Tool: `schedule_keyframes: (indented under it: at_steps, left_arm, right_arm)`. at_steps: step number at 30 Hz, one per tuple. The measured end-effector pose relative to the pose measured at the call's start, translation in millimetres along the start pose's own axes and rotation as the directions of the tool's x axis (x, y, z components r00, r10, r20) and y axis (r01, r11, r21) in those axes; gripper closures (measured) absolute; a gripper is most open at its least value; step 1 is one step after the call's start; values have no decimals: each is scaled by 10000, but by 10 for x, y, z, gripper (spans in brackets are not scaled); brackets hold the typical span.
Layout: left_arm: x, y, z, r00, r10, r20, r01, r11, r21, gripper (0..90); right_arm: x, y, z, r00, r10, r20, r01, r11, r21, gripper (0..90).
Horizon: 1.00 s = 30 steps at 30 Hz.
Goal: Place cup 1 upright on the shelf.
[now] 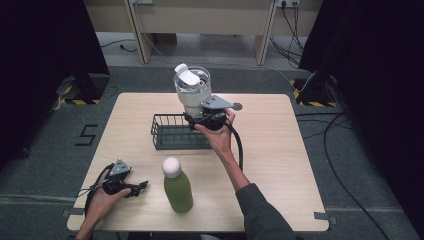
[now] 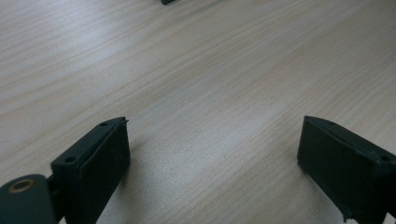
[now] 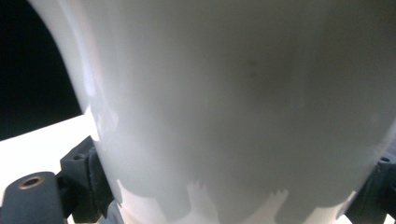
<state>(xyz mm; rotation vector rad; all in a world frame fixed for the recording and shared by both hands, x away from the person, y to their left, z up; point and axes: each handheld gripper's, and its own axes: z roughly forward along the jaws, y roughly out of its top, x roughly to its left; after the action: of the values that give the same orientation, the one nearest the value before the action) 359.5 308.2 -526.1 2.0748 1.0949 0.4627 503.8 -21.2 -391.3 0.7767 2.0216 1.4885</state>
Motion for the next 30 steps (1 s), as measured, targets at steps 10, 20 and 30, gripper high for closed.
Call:
schedule_keyframes:
  at_steps: [10, 20, 30]
  left_arm:
    - [0, 0, 0, 10000, 5, -2, -5, 10000, 0, 87]
    - [0, 0, 0, 10000, 3, -2, -3, 10000, -1, 87]
    - [0, 0, 0, 10000, 3, -2, -3, 10000, -2, 86]
  right_arm:
    - [-87, -69, 101, 9996, 232, 189, -231, 9997, -64, 111]
    - [-112, -146, 201, 9993, 267, 249, -266, 9996, -34, 111]
    - [-125, -210, 233, 9986, 446, 285, -444, 9990, -73, 111]
